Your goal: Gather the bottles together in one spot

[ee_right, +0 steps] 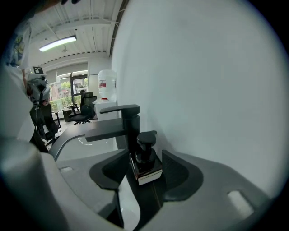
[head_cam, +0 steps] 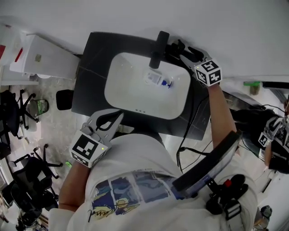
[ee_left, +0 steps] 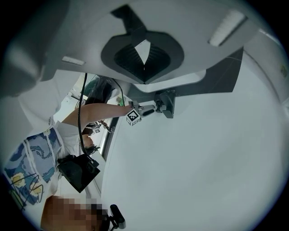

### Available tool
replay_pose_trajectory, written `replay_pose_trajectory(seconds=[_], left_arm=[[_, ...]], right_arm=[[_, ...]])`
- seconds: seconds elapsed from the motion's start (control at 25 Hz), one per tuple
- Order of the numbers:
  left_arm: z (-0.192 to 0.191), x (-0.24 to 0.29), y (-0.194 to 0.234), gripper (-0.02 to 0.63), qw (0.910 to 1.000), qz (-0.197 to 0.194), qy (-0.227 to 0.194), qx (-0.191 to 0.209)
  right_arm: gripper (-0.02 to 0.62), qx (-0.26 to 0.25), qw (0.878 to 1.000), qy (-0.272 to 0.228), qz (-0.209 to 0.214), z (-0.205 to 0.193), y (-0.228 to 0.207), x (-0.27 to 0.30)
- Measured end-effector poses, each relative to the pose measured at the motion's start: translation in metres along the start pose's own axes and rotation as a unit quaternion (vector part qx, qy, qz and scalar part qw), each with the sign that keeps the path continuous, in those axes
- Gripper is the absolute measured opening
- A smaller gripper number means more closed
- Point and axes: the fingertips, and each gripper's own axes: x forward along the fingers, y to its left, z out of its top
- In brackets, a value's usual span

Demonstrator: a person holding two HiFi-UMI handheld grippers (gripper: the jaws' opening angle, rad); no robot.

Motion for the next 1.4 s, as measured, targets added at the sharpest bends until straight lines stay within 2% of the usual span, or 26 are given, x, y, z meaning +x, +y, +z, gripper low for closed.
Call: replay_pose_trajectory(seconds=[0.16, 0.44, 0.6, 0.72, 0.88, 1.04, 1.24, 1.4], left_arm=[[-0.001, -0.001, -0.004, 0.003, 0.9999, -0.014, -0.001, 0.009], [-0.001, -0.005, -0.012, 0.003, 0.9989, -0.040, 0.002, 0.026], [-0.007, -0.010, -0.012, 0.003, 0.9987, -0.036, 0.009, 0.033], [-0.010, -0.014, -0.009, 0.003, 0.9988, -0.033, 0.009, 0.035], [-0.013, -0.018, -0.007, 0.003, 0.9992, -0.028, 0.013, 0.025], [-0.017, -0.022, -0.004, 0.003, 0.9996, -0.020, 0.012, 0.015], [-0.020, -0.023, 0.001, 0.003, 0.9998, -0.013, 0.014, 0.003], [-0.020, -0.021, 0.003, 0.003, 0.9998, -0.013, 0.016, 0.008]], right_arm=[[0.219, 0.025, 1.000, 0.009, -0.015, -0.026, 0.021, -0.020], [0.219, 0.057, 0.996, 0.063, -0.004, -0.084, 0.098, -0.020], [0.219, 0.035, 0.993, 0.113, 0.015, -0.123, 0.142, 0.000], [0.219, 0.021, 0.989, 0.148, 0.013, -0.148, 0.157, 0.015], [0.209, 0.029, 0.982, 0.185, -0.029, -0.163, 0.156, 0.029], [0.209, 0.117, 0.970, 0.195, -0.090, -0.173, 0.146, 0.036], [0.209, 0.219, 0.939, 0.199, -0.176, -0.198, 0.130, 0.038], [0.187, 0.254, 0.917, 0.211, -0.223, -0.213, 0.120, 0.037]])
